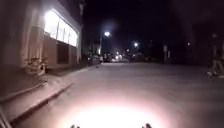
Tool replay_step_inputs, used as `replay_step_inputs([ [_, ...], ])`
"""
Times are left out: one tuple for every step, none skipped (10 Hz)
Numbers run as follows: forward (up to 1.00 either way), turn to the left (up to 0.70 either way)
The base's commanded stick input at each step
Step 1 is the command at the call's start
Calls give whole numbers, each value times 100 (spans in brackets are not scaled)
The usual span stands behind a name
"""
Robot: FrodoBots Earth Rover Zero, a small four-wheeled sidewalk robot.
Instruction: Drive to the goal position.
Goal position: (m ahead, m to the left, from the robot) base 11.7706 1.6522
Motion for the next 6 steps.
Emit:
replay_step_inputs([
  [70,0],
  [70,0],
  [70,0],
  [70,0],
  [70,0],
  [70,0],
])
